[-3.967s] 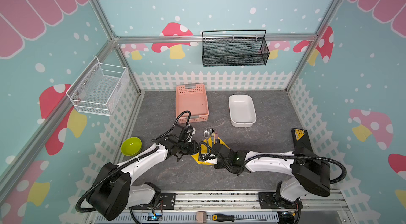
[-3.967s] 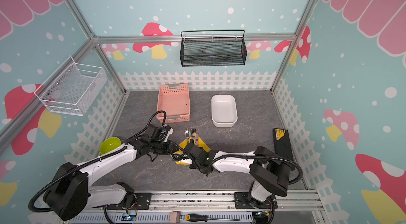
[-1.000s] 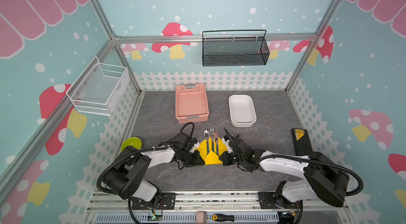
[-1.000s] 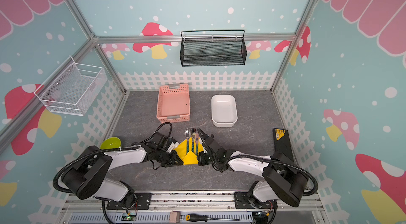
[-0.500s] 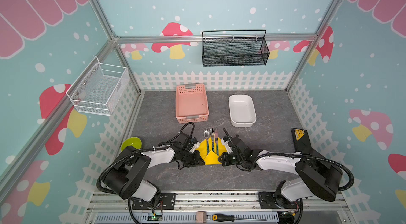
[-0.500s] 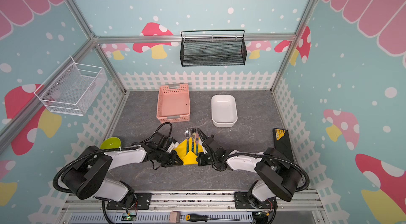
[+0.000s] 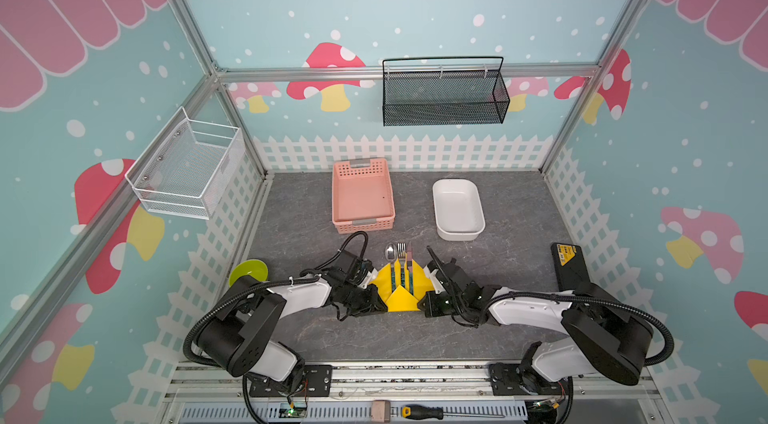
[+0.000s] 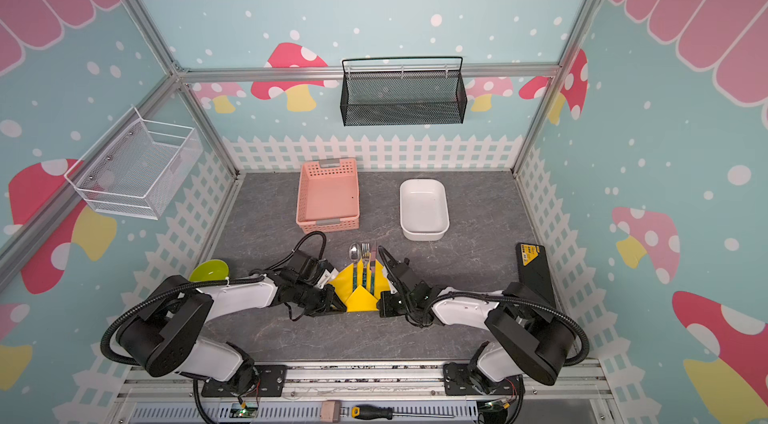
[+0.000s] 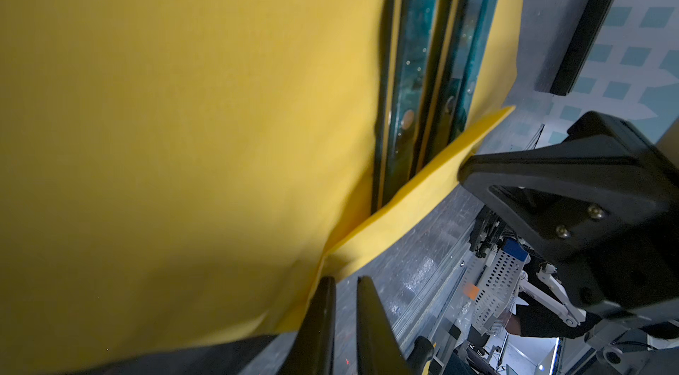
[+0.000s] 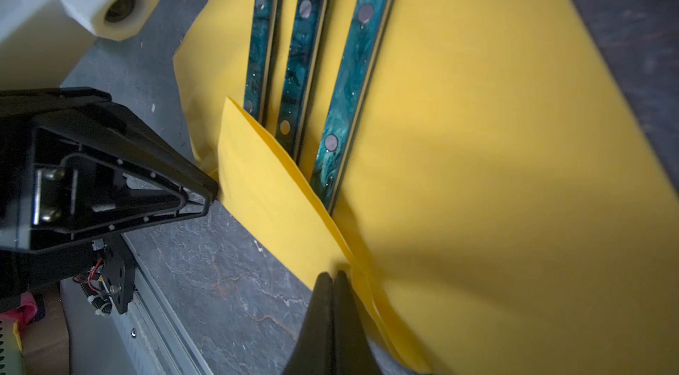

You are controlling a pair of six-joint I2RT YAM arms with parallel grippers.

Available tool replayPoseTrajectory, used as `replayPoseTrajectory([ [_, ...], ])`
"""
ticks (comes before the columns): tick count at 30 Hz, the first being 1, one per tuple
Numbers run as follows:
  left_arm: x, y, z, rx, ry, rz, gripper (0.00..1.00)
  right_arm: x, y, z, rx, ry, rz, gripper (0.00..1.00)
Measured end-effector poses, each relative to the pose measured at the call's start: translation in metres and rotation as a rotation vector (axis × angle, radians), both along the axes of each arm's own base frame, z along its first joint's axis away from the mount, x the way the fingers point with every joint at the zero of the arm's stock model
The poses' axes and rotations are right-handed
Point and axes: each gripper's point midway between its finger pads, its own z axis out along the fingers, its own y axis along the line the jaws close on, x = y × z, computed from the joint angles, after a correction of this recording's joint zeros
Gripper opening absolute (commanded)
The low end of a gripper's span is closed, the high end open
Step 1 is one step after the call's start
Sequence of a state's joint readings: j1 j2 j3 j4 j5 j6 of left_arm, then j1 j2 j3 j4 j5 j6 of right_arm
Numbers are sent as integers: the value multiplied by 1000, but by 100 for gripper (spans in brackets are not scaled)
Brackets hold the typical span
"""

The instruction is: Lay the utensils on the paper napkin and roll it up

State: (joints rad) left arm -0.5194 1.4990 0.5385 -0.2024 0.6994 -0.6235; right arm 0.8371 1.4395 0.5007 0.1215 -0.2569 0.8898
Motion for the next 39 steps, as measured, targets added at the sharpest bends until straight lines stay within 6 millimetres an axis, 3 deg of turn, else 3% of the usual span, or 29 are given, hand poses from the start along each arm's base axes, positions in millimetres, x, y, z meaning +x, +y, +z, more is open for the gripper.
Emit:
replayPoseTrajectory([
  [11, 1, 0, 5, 13, 14, -1, 17, 0, 4, -6, -3, 32, 14, 3],
  [21, 7, -13, 20, 20, -37, -38, 14, 0, 4, -6, -3, 31, 16, 4],
  [32, 10, -5, -1, 114, -43, -44, 12, 0, 4, -6, -4, 30, 21, 3],
  [39, 10, -4, -2, 122, -51, -49, 12, 1, 6, -6, -4, 35, 25, 3],
])
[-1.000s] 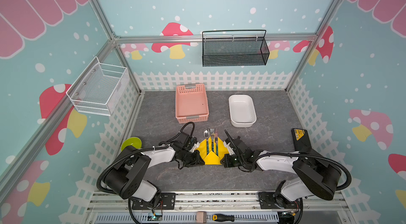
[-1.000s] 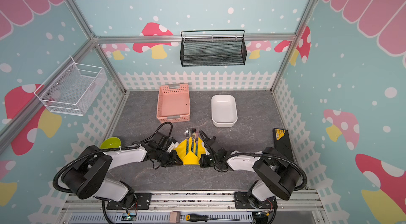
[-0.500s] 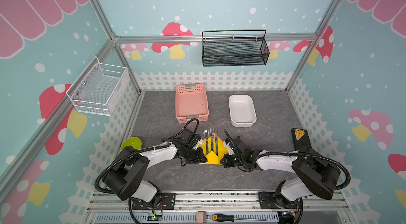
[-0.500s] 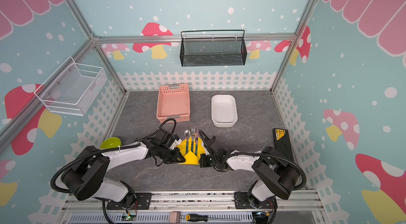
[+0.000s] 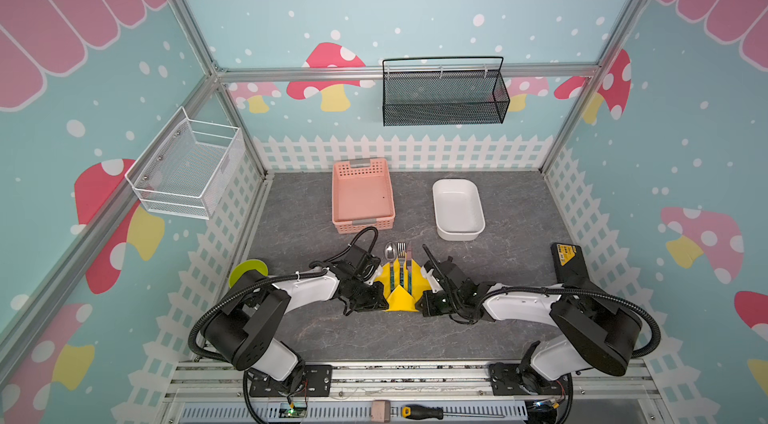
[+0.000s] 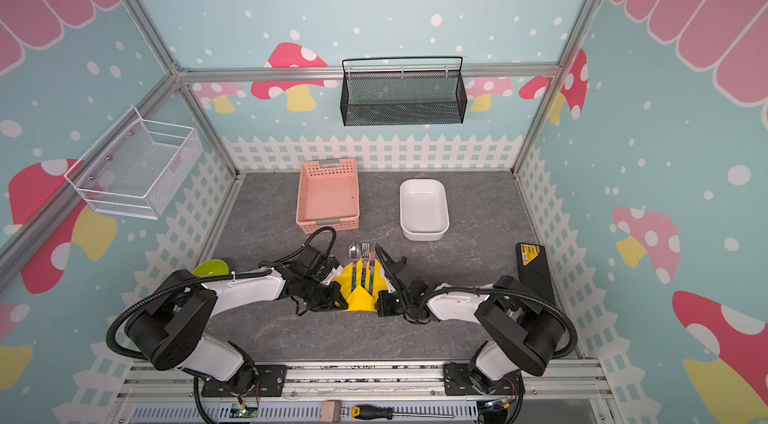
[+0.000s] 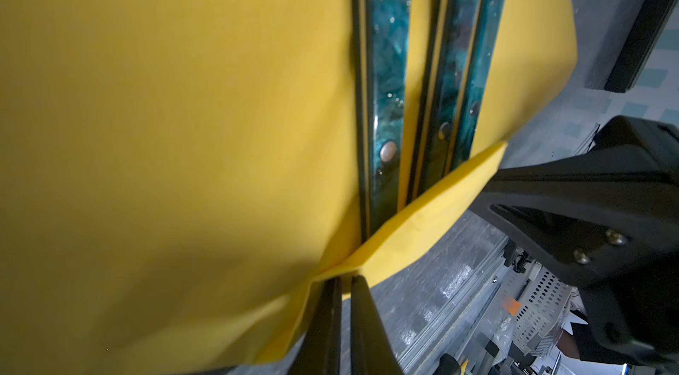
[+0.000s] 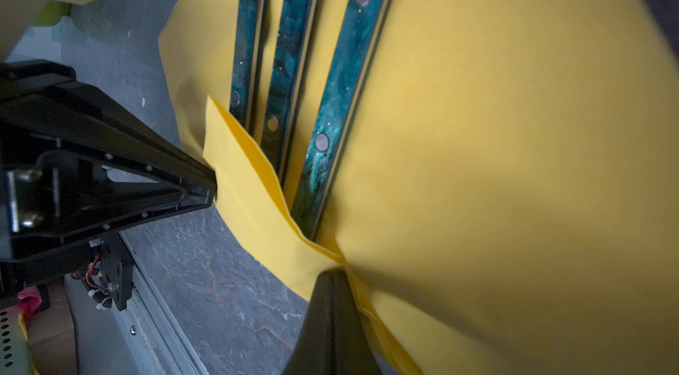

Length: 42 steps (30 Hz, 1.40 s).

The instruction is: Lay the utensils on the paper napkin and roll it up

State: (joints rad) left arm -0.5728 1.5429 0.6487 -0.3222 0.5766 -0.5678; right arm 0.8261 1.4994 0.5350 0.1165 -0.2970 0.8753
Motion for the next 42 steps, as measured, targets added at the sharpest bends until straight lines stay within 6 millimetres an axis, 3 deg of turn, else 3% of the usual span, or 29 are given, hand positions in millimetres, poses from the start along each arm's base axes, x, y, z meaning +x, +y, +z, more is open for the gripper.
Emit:
replayPoseTrajectory([
  [8, 0, 3, 0, 9, -1, 6, 12, 0, 0, 0, -1, 1, -1, 3],
  [30, 3, 43, 5, 133, -41, 132, 14, -1, -1, -1, 9, 6, 3, 3],
  [33, 4, 38, 20, 113, -76, 121, 14, -1, -1, 0, 9, 4, 6, 3],
  [37, 10, 16, 43, 51, -121, 74, 13, -1, -1, 0, 9, 5, 6, 3],
  [39, 11, 8, 47, 30, -116, 51, 12, 0, -1, 0, 8, 6, 6, 3],
  [42, 7, 4, 36, 31, -70, 25, 11, 0, -1, 0, 8, 8, 6, 3],
])
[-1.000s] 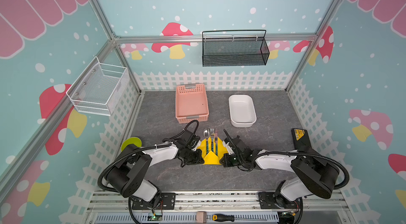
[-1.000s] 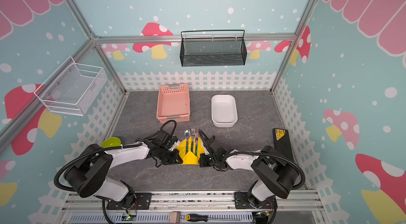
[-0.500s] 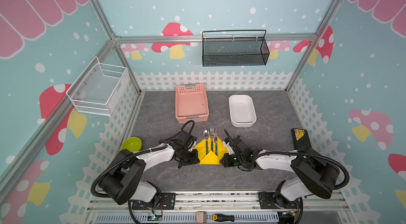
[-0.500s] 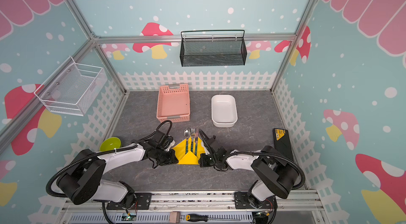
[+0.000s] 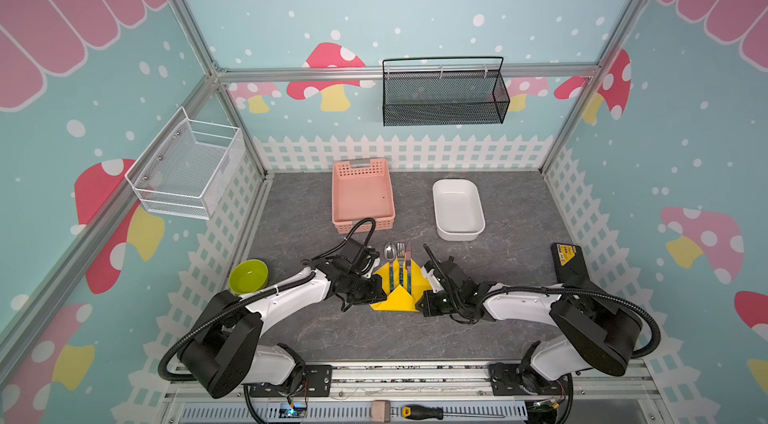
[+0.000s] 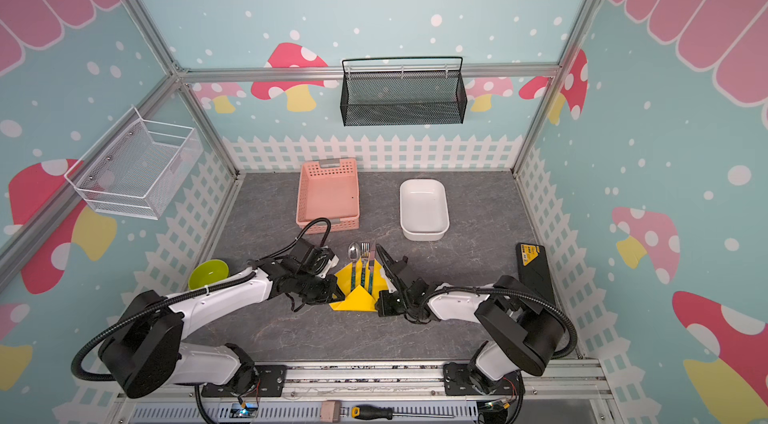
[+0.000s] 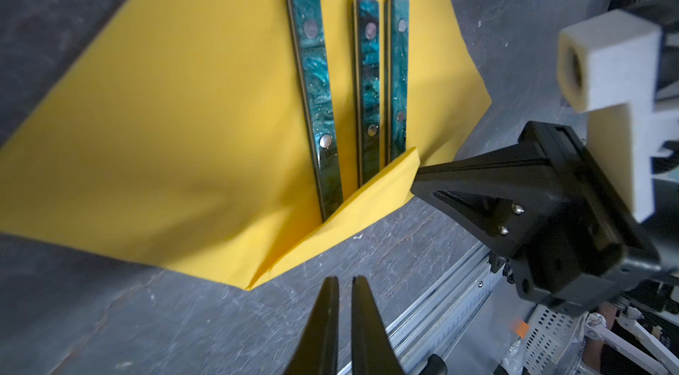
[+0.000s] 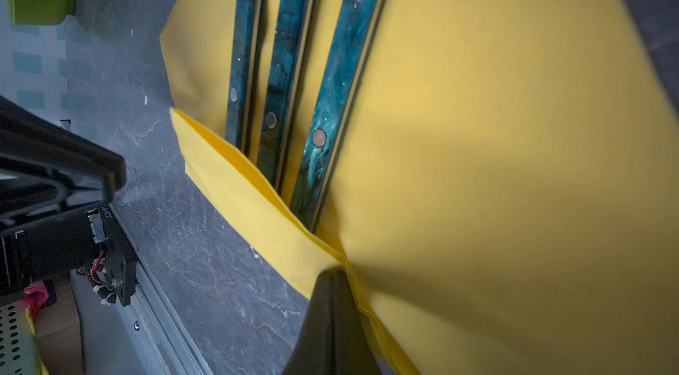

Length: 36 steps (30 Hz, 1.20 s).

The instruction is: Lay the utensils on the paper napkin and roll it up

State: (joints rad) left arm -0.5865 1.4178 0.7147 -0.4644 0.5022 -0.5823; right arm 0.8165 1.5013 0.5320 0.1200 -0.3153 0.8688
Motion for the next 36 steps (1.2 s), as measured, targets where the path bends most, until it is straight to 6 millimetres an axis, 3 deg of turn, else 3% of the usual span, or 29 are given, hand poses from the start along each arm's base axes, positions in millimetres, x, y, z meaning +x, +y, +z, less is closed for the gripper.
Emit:
replayPoseTrajectory([
  [5, -9, 1, -21, 31, 72, -28, 11, 0, 0, 0, 4, 6, 1, 3],
  [22, -10, 12, -38, 95, 67, -20, 10, 0, -1, -1, -2, 10, 0, 7],
  [36, -10, 12, -38, 89, 71, -16, 10, -10, -37, -1, -70, 4, -73, 9],
])
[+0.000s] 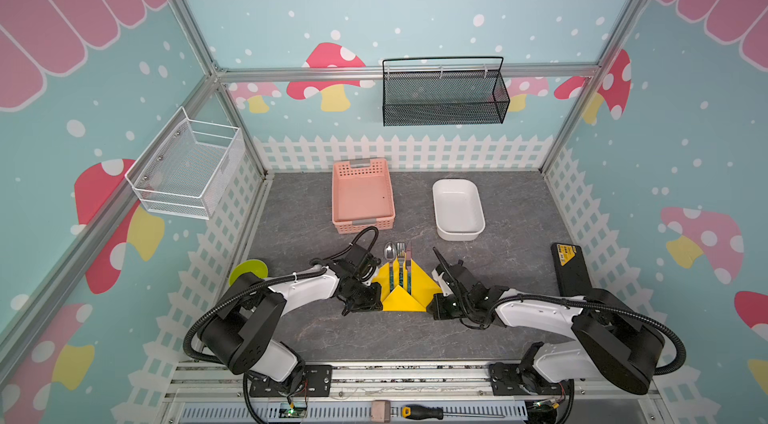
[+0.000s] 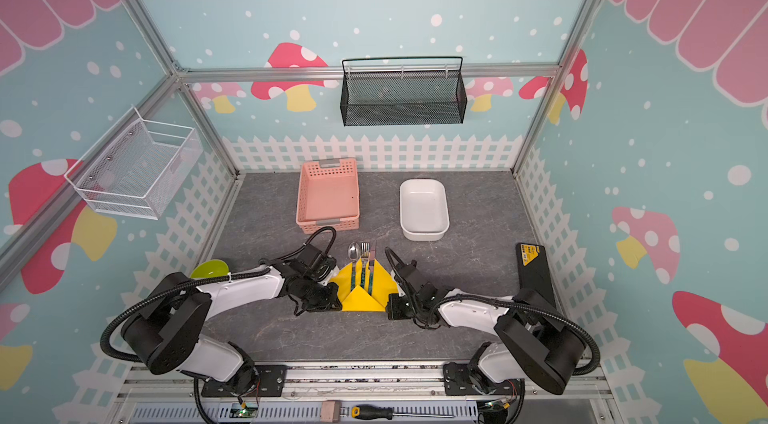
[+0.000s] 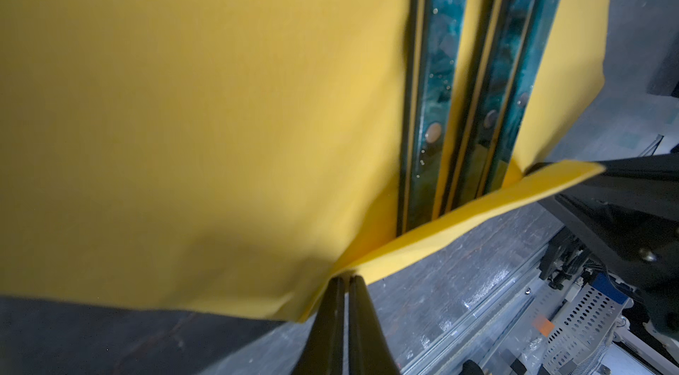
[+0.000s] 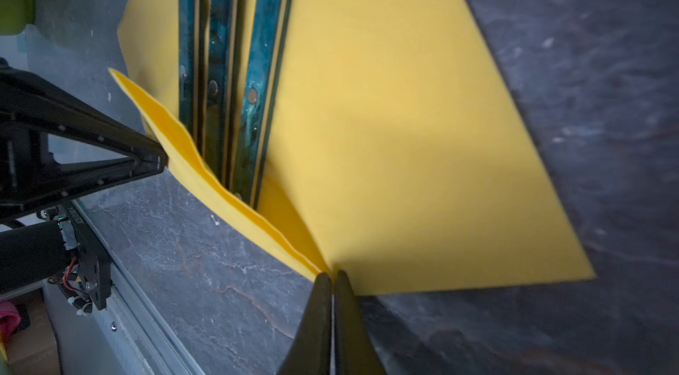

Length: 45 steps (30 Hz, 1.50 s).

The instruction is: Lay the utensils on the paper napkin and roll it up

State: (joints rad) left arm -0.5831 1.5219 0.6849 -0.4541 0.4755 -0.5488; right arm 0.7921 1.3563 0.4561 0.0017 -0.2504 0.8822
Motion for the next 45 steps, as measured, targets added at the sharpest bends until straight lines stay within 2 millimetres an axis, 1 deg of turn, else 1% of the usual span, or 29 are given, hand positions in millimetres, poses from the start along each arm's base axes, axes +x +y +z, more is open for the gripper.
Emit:
replayPoseTrajectory([
  [5, 0, 0, 0, -3, 2, -1, 10, 0, -10, 2, -24, -4, -26, 9],
  [8, 0, 0, 0, -3, 2, -1, 10, 1, -8, 11, 2, -26, -22, 9],
  [10, 0, 0, 0, -3, 1, -1, 10, 4, 1, 23, 58, -57, -6, 9],
  [12, 0, 0, 0, -3, 1, -1, 10, 8, 14, 37, 133, -87, 20, 9],
  [15, 0, 0, 1, -4, 1, -1, 10, 9, 31, 47, 222, -102, 65, 8],
  [17, 0, -1, 1, -4, 0, -1, 11, 9, 38, 44, 244, -88, 81, 8],
  [19, 0, -1, 1, -7, 1, -1, 13, 8, 40, 37, 244, -61, 82, 7],
  [23, 0, -2, 2, -12, 2, -2, 14, 7, 38, 20, 218, -11, 66, 6],
  [28, 0, -3, 4, -20, 1, -5, 18, 2, 35, 2, 183, 41, 59, 6],
  [31, -1, -5, 6, -26, -8, -11, 19, 2, 36, 2, 186, 45, 63, 6],
  [34, 0, -10, 14, -47, -25, -23, 19, 2, 37, 1, 186, 46, 65, 6],
  [41, 15, -40, 45, -132, -95, -72, 19, 2, 37, 2, 185, 48, 65, 6],
  [43, 20, -49, 49, -145, -106, -81, 18, 3, 37, 2, 185, 49, 66, 6],
  [45, 24, -54, 47, -146, -107, -85, 17, 3, 38, 2, 185, 50, 67, 6],
])
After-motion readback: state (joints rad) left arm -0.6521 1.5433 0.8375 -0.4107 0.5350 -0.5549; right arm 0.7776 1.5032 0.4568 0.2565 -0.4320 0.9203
